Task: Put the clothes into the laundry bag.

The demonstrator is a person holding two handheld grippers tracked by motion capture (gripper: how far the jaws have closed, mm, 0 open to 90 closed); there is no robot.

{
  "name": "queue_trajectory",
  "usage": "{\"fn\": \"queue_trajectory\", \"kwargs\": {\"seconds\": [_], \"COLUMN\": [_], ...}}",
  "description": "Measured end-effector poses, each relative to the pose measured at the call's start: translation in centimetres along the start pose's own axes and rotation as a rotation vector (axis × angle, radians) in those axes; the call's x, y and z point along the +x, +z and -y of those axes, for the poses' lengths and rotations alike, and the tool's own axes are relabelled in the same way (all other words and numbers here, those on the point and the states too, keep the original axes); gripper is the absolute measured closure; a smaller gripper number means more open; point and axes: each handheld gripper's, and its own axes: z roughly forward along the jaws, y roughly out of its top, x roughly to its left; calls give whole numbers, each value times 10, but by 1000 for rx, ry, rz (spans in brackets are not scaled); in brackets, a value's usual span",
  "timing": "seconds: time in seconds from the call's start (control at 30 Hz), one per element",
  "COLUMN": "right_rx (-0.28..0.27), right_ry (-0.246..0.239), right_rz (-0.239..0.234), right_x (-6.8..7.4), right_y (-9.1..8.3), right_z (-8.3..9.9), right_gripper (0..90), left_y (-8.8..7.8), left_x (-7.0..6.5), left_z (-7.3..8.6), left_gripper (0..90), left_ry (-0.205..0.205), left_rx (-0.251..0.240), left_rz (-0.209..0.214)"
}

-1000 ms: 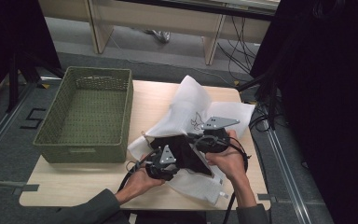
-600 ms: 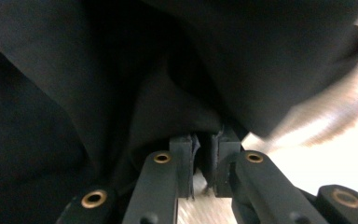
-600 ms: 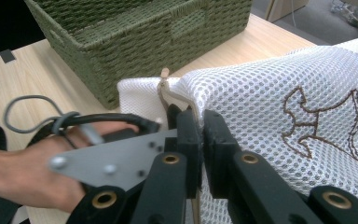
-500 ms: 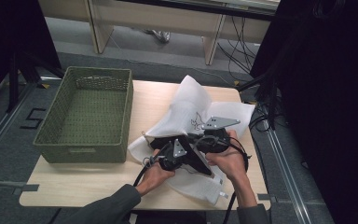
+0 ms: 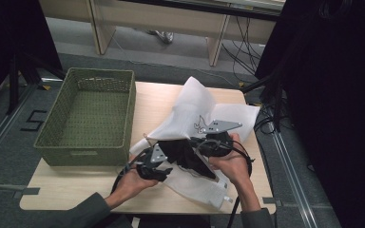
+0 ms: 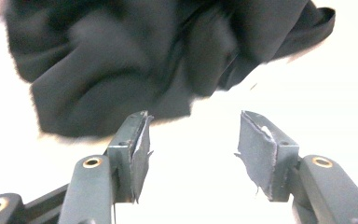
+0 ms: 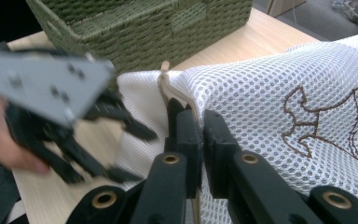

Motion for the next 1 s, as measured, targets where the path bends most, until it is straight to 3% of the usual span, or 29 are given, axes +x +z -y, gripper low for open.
{"fn": "queue_trajectory", "kwargs": {"seconds": [0.1, 0.2, 0.23, 0.33, 0.5, 0.53, 0.77, 0.8, 0.83, 0.87, 0.9, 0.93, 1.0], "right_rx": [20, 54, 77, 110, 218, 240, 369, 392, 398, 404, 416, 413, 417], "right_ry": [-23, -55, -65, -95, -135, -129, -158, -145, -143, -145, -128, -135, -129], "right_rz": [5, -2, -3, -7, -4, -4, -21, -17, -18, -10, -7, -3, 2], "right_x": [2, 6, 9, 15, 24, 25, 29, 30, 29, 27, 26, 25, 22], "right_y": [2, 8, 11, 19, 33, 36, 67, 70, 73, 76, 77, 78, 79], "right_z": [1, 3, 5, 12, 28, 30, 57, 60, 62, 64, 66, 67, 70], "right_gripper": [870, 870, 870, 870, 869, 869, 868, 869, 869, 869, 869, 869, 869], "left_y": [-15, -19, -20, -22, -26, -24, -26, -26, -28, -28, -29, -31, -34], "left_x": [11, 16, 18, 14, 11, 9, 4, 3, 4, 2, 3, 5, 3], "left_z": [12, 20, 21, 24, 22, 23, 24, 25, 24, 25, 25, 25, 27], "left_gripper": [439, 453, 462, 476, 497, 497, 492, 492, 492, 490, 487, 484, 477], "left_ry": [-23, -30, -11, -10, 4, -19, 7, -10, 5, -20, -17, 6, -35], "left_rx": [25, 37, 47, 54, 46, 46, 70, 67, 67, 63, 61, 65, 61], "left_rz": [-10, -18, -17, -2, 21, 33, 59, 65, 64, 66, 68, 74, 82]}}
